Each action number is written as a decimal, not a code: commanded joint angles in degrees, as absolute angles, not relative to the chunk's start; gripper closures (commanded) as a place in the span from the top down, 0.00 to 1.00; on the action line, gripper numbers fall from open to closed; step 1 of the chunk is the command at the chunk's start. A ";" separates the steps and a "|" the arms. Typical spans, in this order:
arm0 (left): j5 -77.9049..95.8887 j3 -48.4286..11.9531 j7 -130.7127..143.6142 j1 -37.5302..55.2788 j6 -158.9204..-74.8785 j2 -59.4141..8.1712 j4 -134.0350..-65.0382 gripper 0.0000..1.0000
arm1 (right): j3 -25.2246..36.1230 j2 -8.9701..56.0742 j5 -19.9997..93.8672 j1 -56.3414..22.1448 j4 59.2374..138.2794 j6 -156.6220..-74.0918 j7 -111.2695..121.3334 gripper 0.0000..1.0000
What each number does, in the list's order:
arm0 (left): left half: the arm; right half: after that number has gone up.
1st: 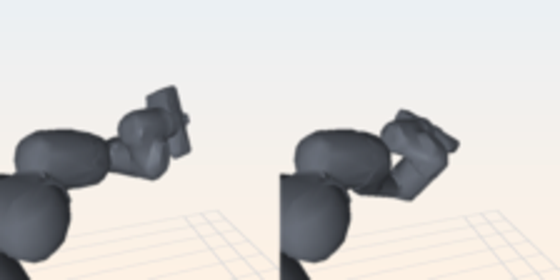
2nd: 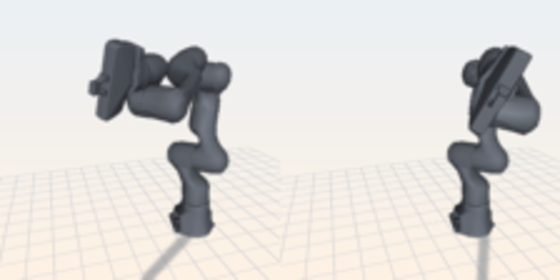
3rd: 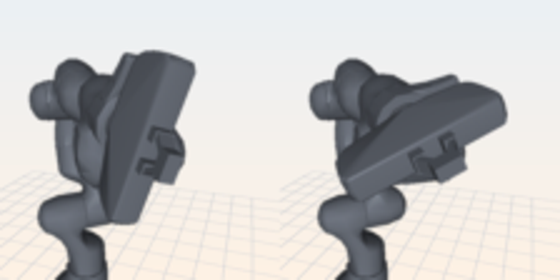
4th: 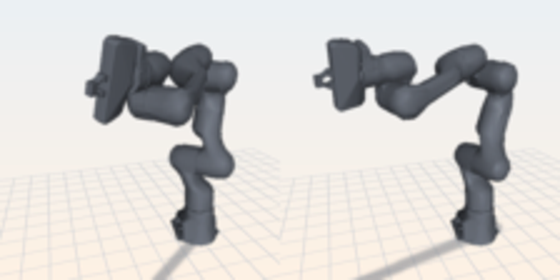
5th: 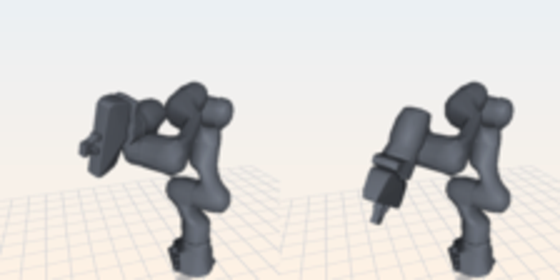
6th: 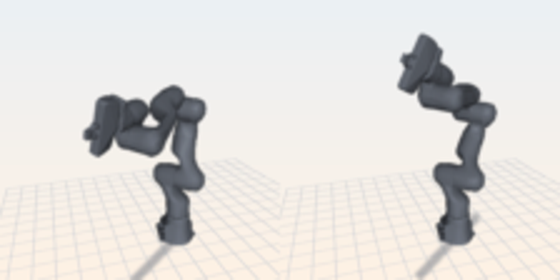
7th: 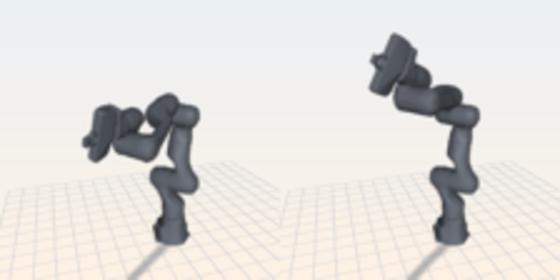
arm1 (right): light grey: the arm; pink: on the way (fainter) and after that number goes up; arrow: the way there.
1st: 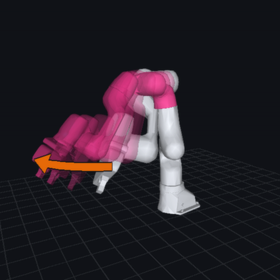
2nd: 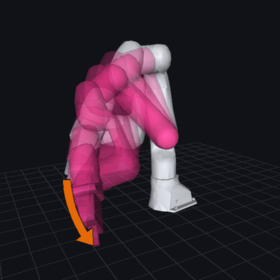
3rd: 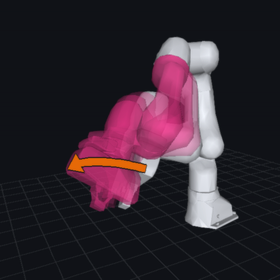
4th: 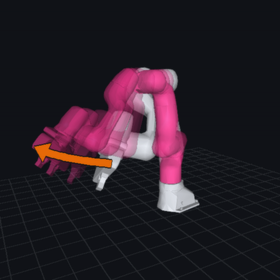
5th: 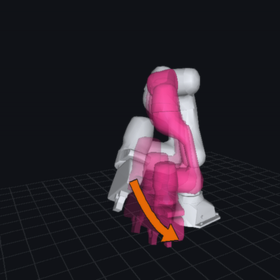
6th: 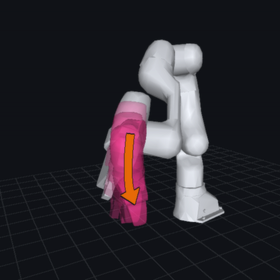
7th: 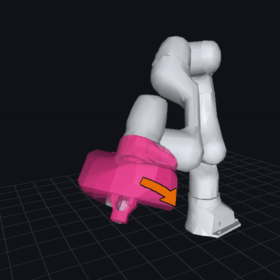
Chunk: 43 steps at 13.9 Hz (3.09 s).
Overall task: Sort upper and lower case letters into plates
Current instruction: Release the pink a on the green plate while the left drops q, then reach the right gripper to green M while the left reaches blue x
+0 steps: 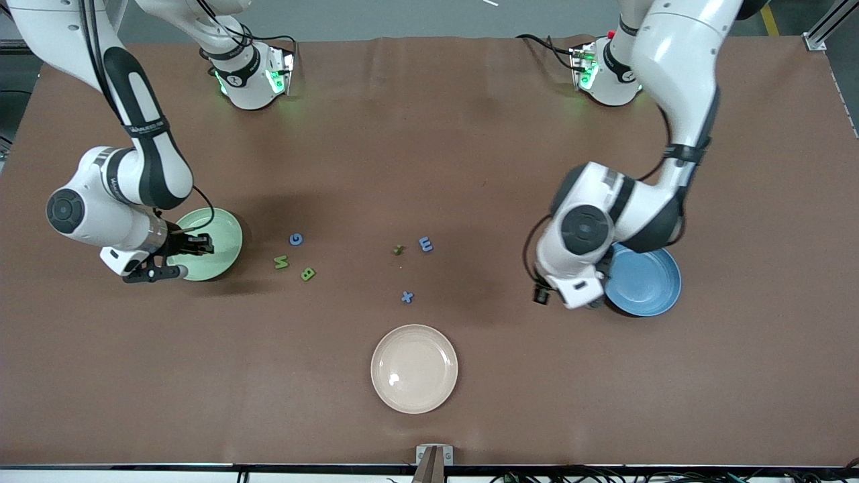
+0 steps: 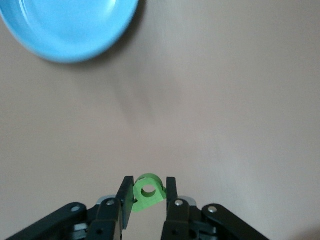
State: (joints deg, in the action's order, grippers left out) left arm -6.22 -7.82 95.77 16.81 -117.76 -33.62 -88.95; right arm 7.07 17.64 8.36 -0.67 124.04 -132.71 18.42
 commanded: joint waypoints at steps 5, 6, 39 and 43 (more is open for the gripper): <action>-6.94 -8.53 74.12 0.98 -118.21 -32.43 -95.79 0.00 | 5.98 15.12 9.32 3.69 134.29 -142.20 23.55 0.17; -6.86 -8.61 71.66 -0.86 -118.21 -32.61 -97.37 0.02 | 5.98 15.12 9.32 3.69 135.08 -142.56 23.55 0.17; -20.99 -16.54 65.04 28.81 -146.41 -48.16 -77.34 0.84 | 5.62 26.98 9.58 -19.86 122.96 -149.41 8.09 0.84; -23.98 -6.97 64.60 37.95 -148.79 -49.56 -77.26 0.72 | 5.62 27.16 9.49 -20.13 123.05 -149.94 8.17 0.66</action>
State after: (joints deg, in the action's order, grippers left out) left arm -21.84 -11.22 65.57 34.05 -147.28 -48.11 -79.14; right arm 5.16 26.77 8.44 -19.41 123.38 -149.73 7.37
